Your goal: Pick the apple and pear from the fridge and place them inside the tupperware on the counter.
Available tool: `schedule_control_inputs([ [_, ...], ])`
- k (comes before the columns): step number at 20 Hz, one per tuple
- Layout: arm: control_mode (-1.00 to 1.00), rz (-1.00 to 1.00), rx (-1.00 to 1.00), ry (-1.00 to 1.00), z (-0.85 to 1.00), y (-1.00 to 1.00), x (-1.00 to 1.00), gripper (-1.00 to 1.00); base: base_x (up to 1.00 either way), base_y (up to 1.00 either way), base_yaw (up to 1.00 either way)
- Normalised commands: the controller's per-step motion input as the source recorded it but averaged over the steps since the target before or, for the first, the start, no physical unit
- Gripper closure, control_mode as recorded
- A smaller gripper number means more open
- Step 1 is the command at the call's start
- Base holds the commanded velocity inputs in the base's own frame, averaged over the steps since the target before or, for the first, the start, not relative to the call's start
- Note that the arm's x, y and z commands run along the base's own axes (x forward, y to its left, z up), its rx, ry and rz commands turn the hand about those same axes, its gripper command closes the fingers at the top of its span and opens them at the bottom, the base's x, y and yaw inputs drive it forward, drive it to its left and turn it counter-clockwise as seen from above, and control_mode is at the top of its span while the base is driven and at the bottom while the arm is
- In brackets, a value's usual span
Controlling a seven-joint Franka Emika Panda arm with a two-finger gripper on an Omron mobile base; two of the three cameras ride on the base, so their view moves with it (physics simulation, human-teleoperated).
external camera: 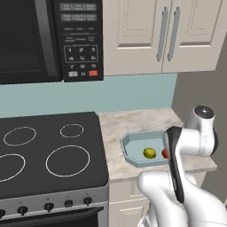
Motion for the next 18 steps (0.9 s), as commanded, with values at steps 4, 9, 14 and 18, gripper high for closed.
schedule_control_inputs([
  [4,-1.00,0.00,0.00,0.00,0.62,0.11,-0.35,-1.00,0.00,0.00,0.00],
  [9,-1.00,0.00,0.00,0.00,0.59,0.12,-0.31,-1.00,0.00,0.00,0.00],
  [14,-1.00,0.00,0.00,0.00,0.49,0.10,-0.37,-1.00,0.00,0.00,0.00],
  [18,-1.00,0.00,0.00,0.00,0.41,0.10,-0.42,-1.00,0.00,0.00,0.00],
])
